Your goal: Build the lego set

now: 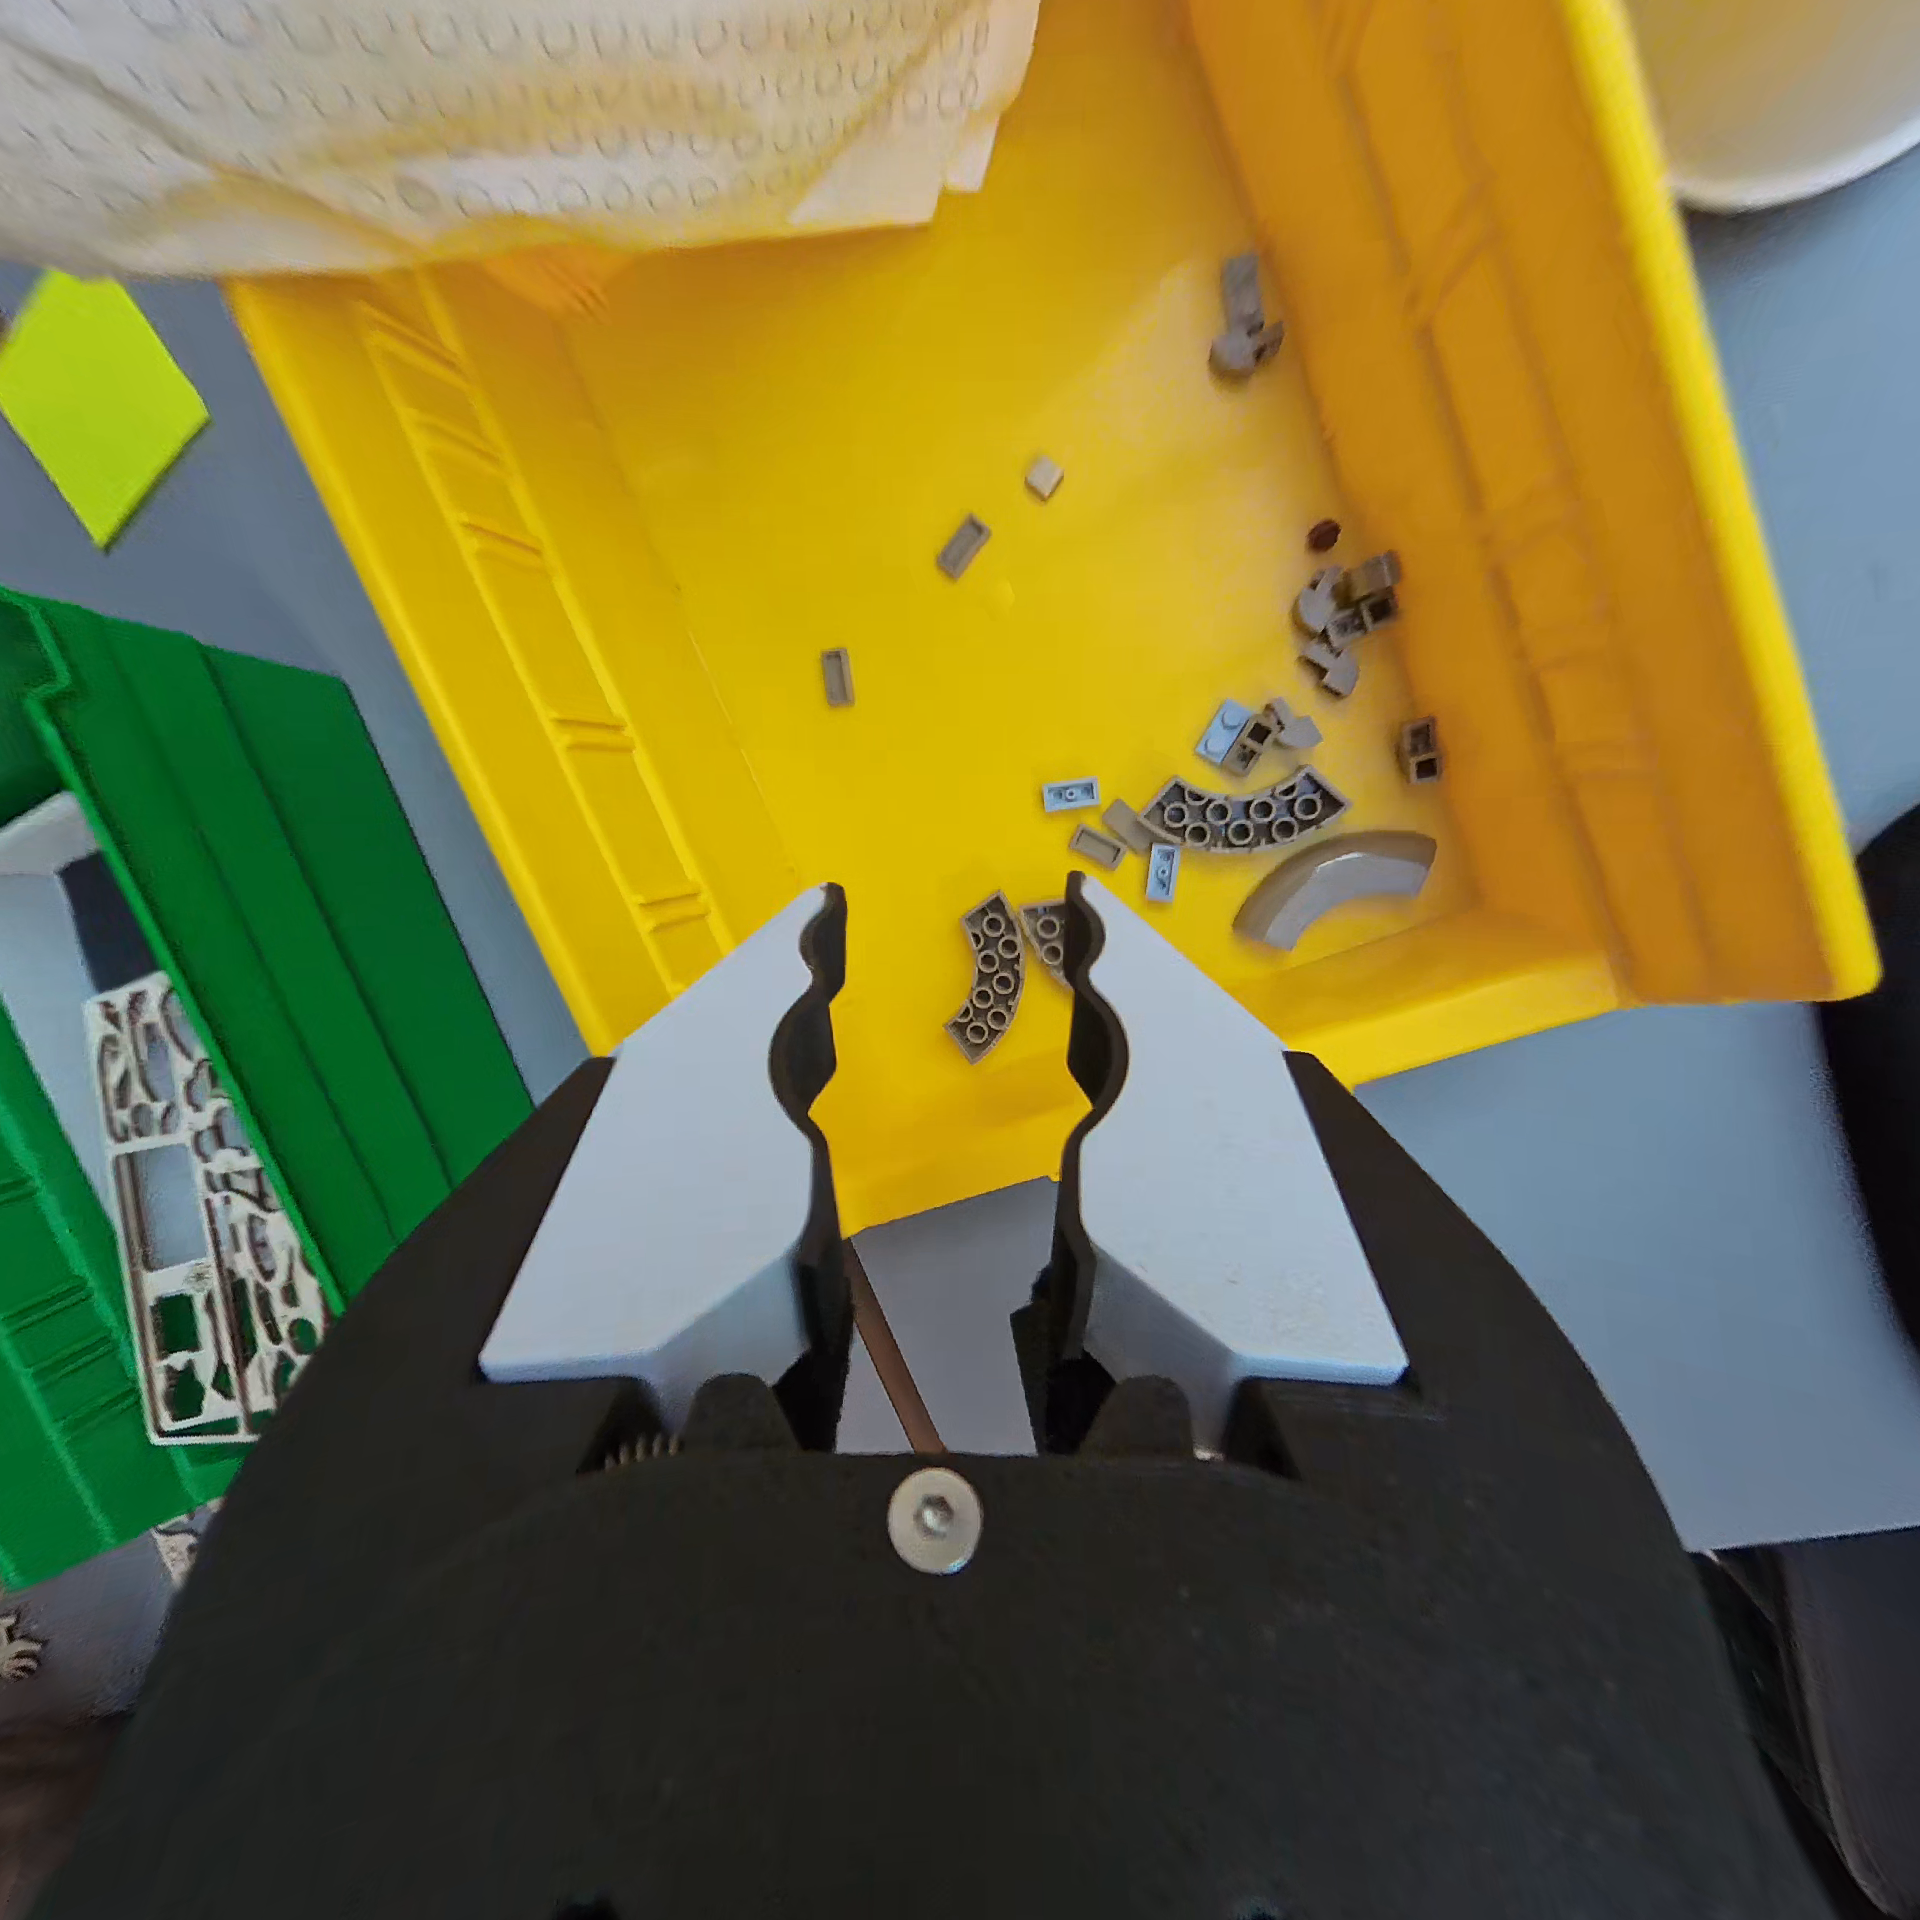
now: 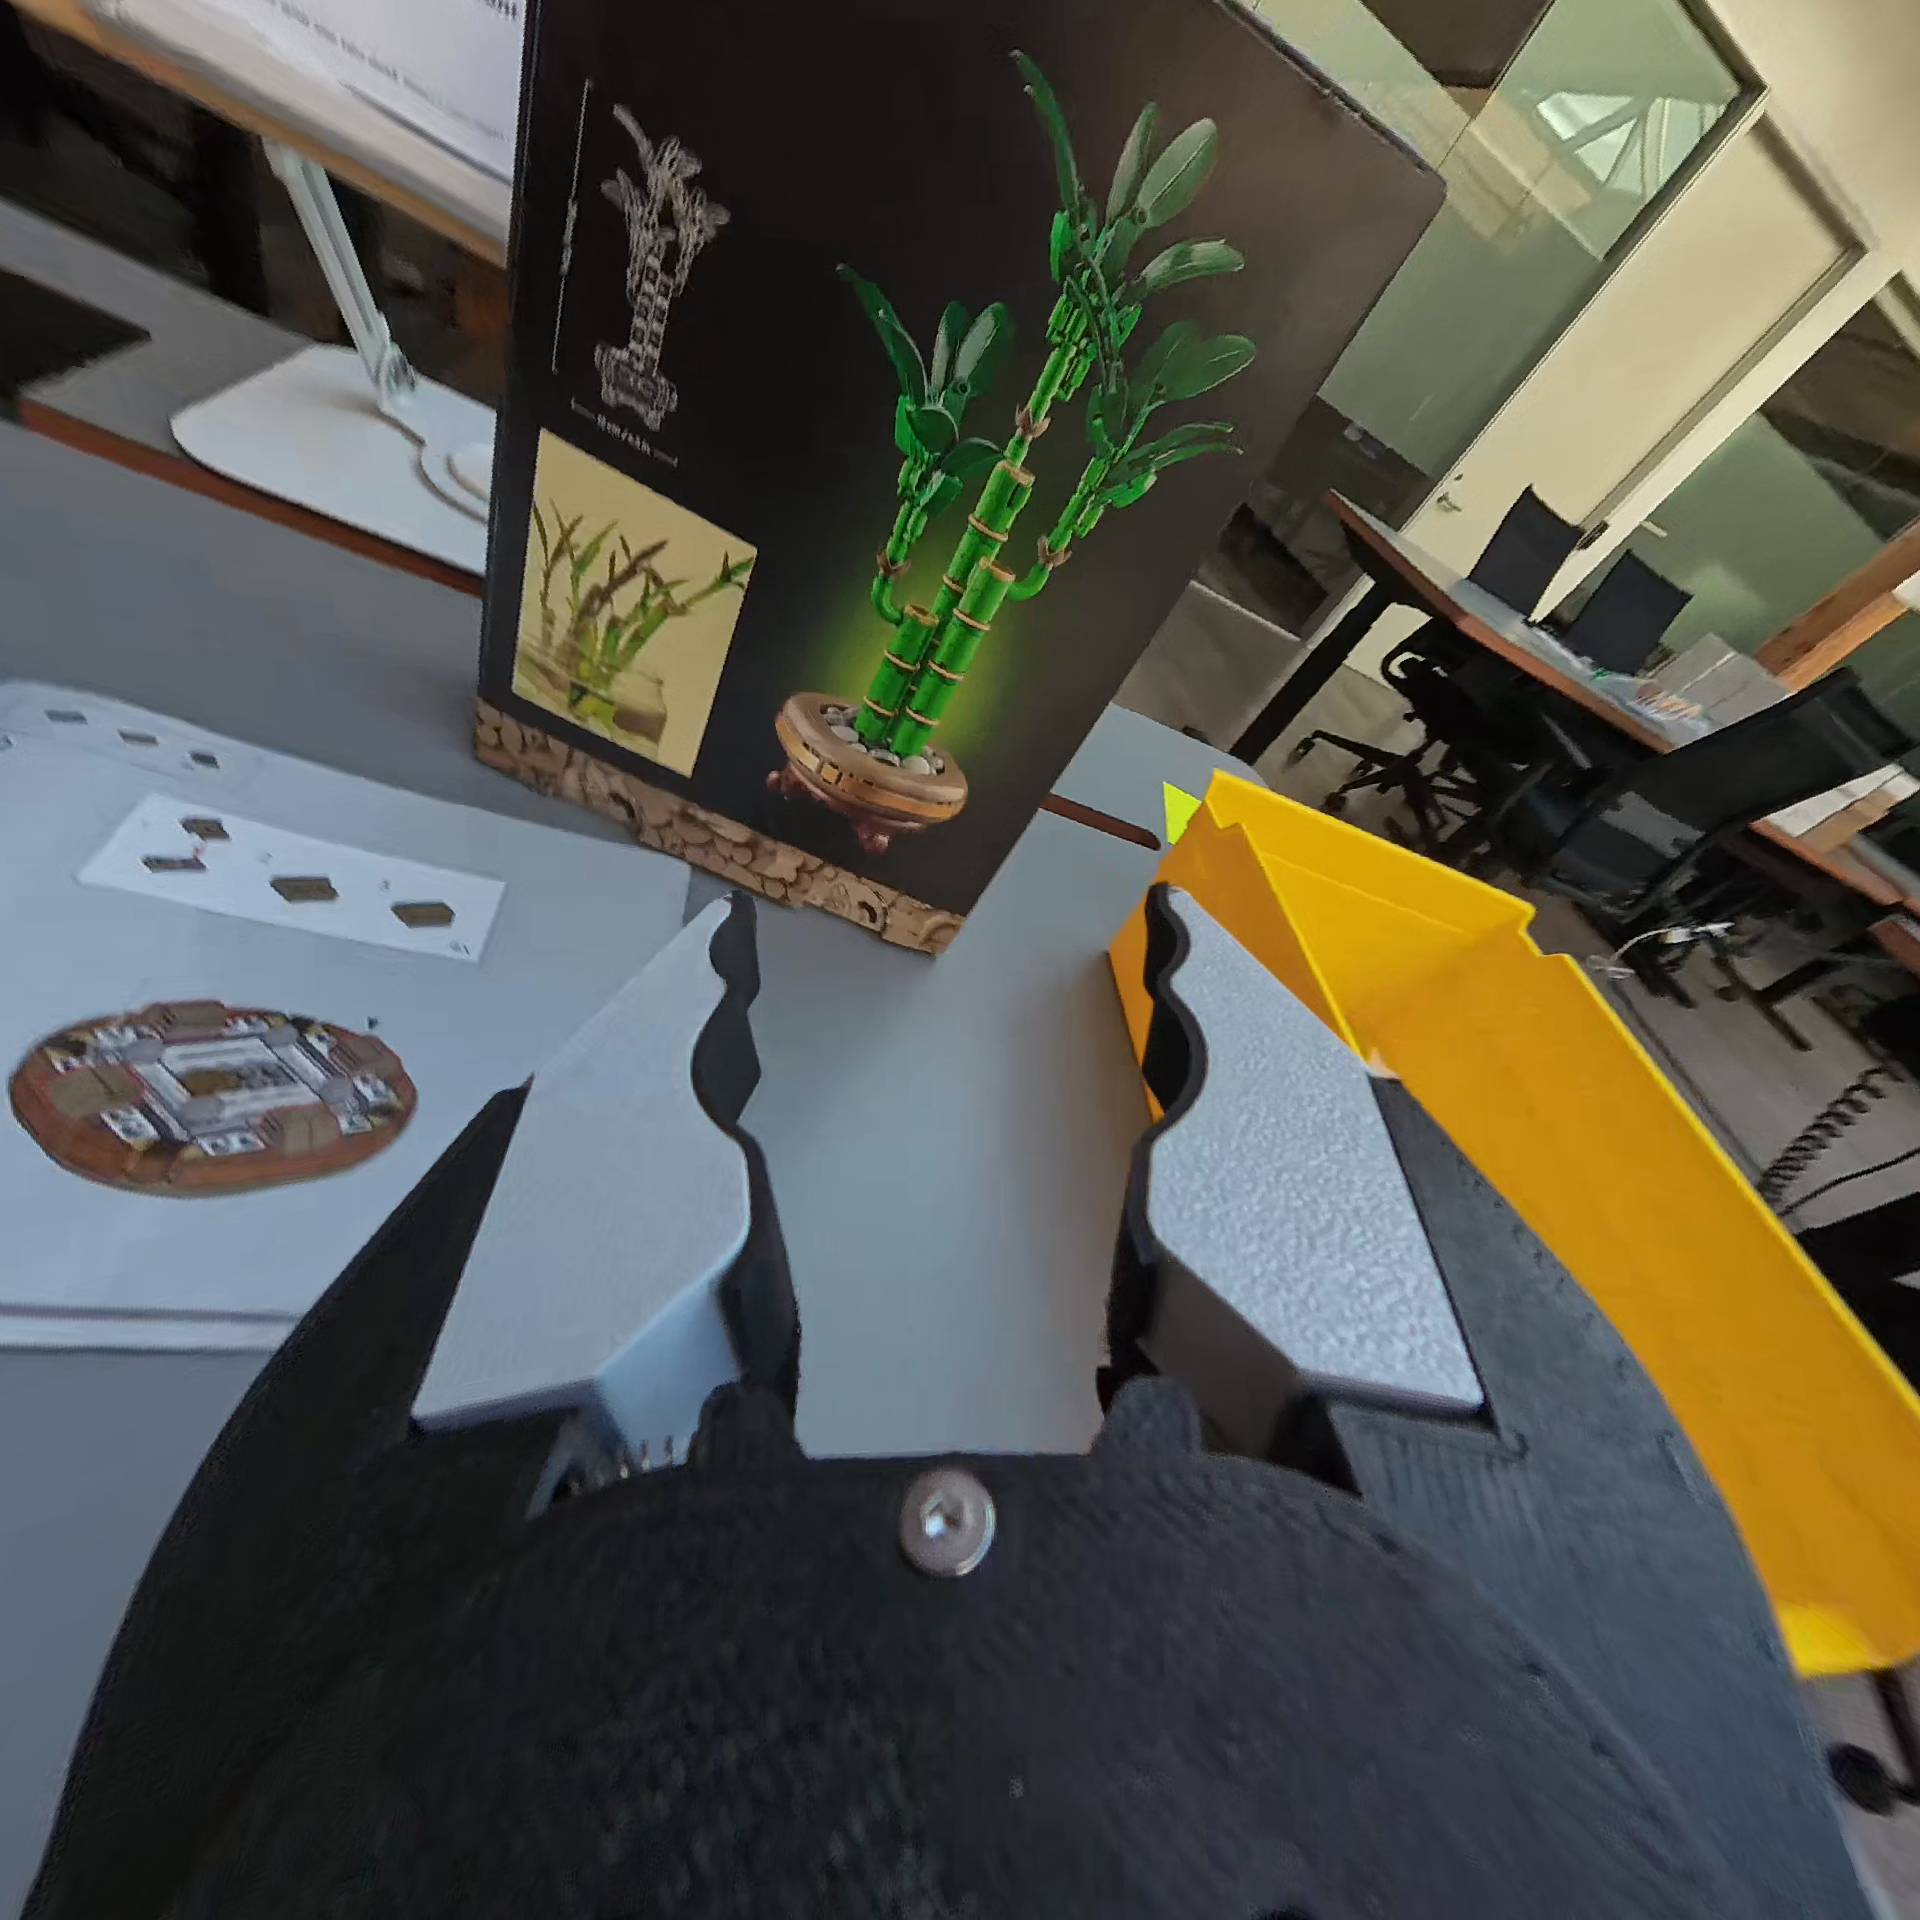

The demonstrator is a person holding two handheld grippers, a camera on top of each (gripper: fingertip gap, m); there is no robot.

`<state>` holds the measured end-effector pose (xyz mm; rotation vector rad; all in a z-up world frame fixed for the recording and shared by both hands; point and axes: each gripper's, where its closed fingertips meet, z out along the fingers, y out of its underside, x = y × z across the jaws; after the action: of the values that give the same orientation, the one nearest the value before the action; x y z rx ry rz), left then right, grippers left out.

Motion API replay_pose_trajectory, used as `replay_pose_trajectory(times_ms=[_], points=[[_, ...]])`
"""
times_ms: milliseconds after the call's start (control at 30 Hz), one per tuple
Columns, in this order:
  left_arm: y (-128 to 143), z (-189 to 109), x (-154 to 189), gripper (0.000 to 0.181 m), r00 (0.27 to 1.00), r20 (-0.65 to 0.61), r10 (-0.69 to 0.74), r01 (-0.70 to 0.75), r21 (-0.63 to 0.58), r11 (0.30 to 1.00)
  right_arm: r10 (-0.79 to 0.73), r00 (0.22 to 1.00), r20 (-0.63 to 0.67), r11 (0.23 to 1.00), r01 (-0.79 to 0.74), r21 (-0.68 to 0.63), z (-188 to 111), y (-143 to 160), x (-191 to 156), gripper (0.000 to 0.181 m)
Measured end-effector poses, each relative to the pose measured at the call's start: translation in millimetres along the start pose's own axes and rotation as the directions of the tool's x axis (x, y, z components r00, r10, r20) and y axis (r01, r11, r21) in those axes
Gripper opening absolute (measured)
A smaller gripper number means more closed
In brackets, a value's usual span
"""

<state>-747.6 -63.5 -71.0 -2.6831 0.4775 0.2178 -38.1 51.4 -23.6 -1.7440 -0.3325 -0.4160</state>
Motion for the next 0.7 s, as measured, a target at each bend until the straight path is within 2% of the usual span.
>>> replay_pose_trajectory(times_ms=[100,200,300,367,467,533,567,700], points=[[-32.6,-36.0,10.5,0.041,0.998,0.06,0.02,-0.03,0.165,0.986,0.141,0.99,0.019,0.99,-0.141,0.027,17.1,-10.3,2.3,0.075],[-60.8,-74.9,46.2,0.048,0.998,0.052,0.043,-0.058,0.346,0.937,0.13,0.991,-0.018,0.989,-0.128,0.067,23.2,-6.7,1.5,0.073],[-71.7,-97.3,100.8,0.061,0.996,-0.066,0.058,-0.023,0.438,0.899,0.072,0.997,-0.013,0.997,-0.072,0.025,24.7,17.4,-9.3,0.071],[-77.7,-103.2,144.1,0.07,0.98,-0.179,0.083,0.012,0.474,0.88,0.098,0.995,0.001,0.995,-0.098,0.0,25.7,24.3,-8.5,0.072],[-93.5,-103.8,202.2,0.084,0.958,-0.252,0.136,0.021,0.536,0.844,0.176,0.984,0.023,0.984,-0.176,0.013,25.0,22.9,-6.6,0.073],[-105.3,-95.2,230.6,0.091,0.959,-0.241,0.151,0.012,0.565,0.825,0.2,0.979,0.05,0.98,-0.199,-0.008,25.5,26.1,-13.3,0.074],[-109.4,-85.6,235.6,0.101,0.97,-0.208,0.125,0.015,0.564,0.826,0.201,0.978,0.061,0.98,-0.201,-0.014,25.7,26.6,-16.7,0.075],[-120.0,-43.0,246.4,0.1,0.977,-0.215,-0.017,0.136,0.552,0.822,0.153,0.986,0.067,0.988,-0.154,0.012,23.6,21.6,-23.9,0.08]])
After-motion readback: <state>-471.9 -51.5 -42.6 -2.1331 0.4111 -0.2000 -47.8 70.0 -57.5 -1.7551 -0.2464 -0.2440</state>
